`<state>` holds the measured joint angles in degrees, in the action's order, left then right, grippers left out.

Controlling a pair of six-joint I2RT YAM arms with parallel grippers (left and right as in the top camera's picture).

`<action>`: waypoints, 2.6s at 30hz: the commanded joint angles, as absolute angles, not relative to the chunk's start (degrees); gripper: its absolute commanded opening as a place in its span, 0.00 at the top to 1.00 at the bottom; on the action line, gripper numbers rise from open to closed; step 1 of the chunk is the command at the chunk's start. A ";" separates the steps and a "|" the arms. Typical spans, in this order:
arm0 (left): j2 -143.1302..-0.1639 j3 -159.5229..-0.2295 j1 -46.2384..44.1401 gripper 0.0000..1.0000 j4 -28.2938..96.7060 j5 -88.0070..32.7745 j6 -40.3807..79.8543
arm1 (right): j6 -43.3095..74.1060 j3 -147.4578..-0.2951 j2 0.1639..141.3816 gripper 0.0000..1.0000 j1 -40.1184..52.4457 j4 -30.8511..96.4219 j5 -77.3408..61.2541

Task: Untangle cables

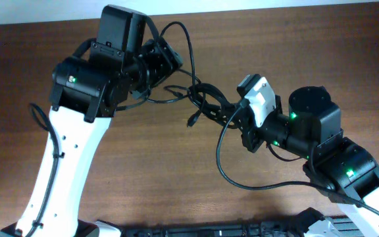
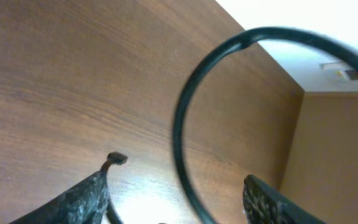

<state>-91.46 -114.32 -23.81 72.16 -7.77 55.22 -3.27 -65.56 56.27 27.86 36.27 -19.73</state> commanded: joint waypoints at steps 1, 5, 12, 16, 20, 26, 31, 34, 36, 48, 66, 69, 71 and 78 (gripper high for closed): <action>-91.72 -115.26 -23.62 0.32 72.75 -8.36 55.72 | -0.54 -66.35 55.77 0.96 28.12 34.20 -24.01; -91.79 -115.26 -23.64 0.63 72.75 -8.60 56.14 | -0.54 -66.32 55.77 0.96 28.12 34.17 -25.52; -91.81 -115.26 -23.62 0.97 72.73 -8.73 56.12 | -0.54 -66.32 55.77 0.96 28.12 34.76 -25.50; -91.81 -115.28 -23.53 0.99 72.53 -6.57 56.12 | -0.56 -66.32 55.77 0.96 28.12 36.29 -25.02; -91.81 -115.28 -23.03 0.99 72.07 -4.25 56.10 | -0.58 -66.32 55.77 0.96 28.12 38.44 -24.80; -91.74 -115.28 -19.62 1.00 69.84 -5.74 56.64 | -0.58 -66.32 55.77 0.96 28.12 41.32 -21.39; -91.74 -115.28 -15.29 1.00 69.17 -5.52 58.76 | -0.58 -66.32 55.77 0.96 28.12 41.89 -21.39; -91.74 -115.28 -13.52 0.99 69.23 -4.67 58.74 | -0.58 -66.32 55.77 0.96 28.12 41.91 -21.39; -91.74 -115.28 -12.69 0.94 69.25 -4.71 58.70 | -0.60 -66.32 55.77 0.96 28.12 41.89 -21.37; -91.77 -115.28 -12.75 0.01 75.53 -5.17 51.57 | -0.60 -66.32 55.77 0.96 28.12 42.04 -10.61; -92.05 -115.20 -24.38 0.01 75.99 -15.25 37.95 | 0.08 -66.32 55.77 0.96 28.12 39.92 7.79; -92.40 -115.18 -26.30 0.01 75.13 -15.20 44.38 | 1.58 -66.32 55.77 0.96 28.12 39.35 7.79; -92.99 -115.18 -27.24 0.01 74.61 -15.03 48.16 | 2.48 -66.32 55.77 0.96 28.12 38.96 7.77; -97.27 -115.18 -29.91 0.01 72.60 -15.29 60.60 | 2.42 -66.32 54.81 0.96 28.12 38.61 6.46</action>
